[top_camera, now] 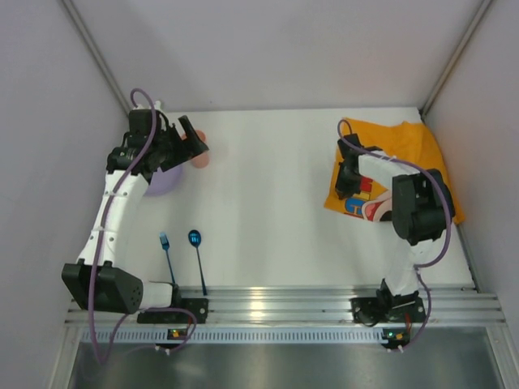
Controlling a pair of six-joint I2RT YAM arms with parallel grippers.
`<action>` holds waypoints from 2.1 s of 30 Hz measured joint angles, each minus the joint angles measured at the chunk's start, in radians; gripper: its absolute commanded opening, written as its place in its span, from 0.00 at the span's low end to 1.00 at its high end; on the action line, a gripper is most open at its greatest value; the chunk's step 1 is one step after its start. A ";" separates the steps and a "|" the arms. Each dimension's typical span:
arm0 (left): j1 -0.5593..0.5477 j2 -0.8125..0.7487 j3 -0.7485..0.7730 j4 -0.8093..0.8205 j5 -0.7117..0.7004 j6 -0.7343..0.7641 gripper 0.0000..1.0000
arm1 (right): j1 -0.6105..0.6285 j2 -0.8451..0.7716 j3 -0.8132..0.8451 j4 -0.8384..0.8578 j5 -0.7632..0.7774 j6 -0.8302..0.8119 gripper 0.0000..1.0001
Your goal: Set the dinner table for one person
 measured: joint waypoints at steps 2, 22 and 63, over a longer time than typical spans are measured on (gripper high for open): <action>0.000 -0.003 0.000 0.000 0.000 0.002 0.89 | 0.020 0.000 0.000 0.009 0.001 -0.002 0.00; 0.000 -0.047 0.013 -0.036 -0.009 -0.011 0.88 | 0.609 0.311 0.497 0.033 -0.381 0.157 0.07; -0.402 0.402 -0.293 0.201 -0.182 -0.047 0.91 | 0.180 -0.838 -0.404 -0.203 -0.369 0.016 0.00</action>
